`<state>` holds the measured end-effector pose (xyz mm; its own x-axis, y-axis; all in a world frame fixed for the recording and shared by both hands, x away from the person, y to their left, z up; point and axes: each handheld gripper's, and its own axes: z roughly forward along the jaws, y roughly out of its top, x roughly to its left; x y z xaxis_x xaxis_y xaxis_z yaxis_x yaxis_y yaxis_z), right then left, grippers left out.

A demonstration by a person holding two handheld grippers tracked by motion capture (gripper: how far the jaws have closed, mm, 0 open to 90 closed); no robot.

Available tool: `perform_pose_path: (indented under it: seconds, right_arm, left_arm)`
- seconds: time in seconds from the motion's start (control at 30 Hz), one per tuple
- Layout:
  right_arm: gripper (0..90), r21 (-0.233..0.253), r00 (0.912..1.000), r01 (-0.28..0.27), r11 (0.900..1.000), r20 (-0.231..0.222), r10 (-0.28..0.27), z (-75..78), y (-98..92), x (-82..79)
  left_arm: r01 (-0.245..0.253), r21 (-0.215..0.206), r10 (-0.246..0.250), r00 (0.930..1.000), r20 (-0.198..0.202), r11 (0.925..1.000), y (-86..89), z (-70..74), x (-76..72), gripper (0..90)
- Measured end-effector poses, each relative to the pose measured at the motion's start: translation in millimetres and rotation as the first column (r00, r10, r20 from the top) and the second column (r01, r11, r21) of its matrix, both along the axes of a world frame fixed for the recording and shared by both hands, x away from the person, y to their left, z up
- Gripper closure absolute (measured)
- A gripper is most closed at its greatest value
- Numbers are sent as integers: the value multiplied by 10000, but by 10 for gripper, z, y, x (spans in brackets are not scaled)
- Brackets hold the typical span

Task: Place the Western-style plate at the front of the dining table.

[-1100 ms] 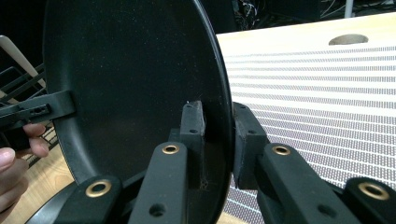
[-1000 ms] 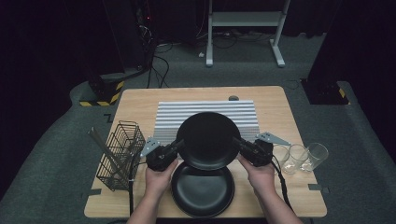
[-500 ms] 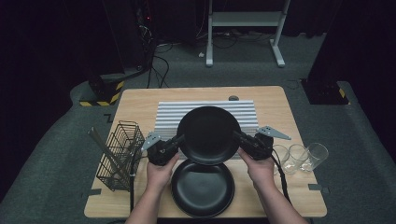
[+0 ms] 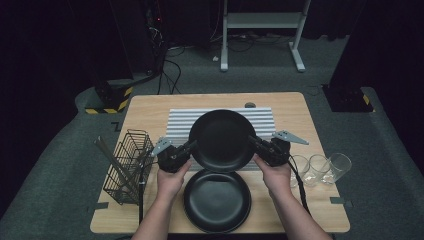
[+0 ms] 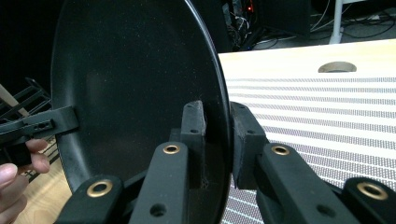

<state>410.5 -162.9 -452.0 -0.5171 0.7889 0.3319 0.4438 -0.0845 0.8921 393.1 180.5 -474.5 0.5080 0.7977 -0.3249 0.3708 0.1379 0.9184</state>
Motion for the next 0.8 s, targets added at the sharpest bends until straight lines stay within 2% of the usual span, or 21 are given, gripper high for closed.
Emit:
perform_pose_path:
  seconds: [0.37, 0.8]
  right_arm:
    - [781, -74, 9999, 129, 9999, -18, -129, 22, 29, 130]
    - [780, -394, 9997, 180, 9991, -178, -187, 23, 91, 296]
  left_arm:
    - [-123, 76, 123, 9999, -47, 9999, 1, 19, 156, 766]
    - [-217, -209, 210, 9994, -287, 9995, 48, -99, 307, 763]
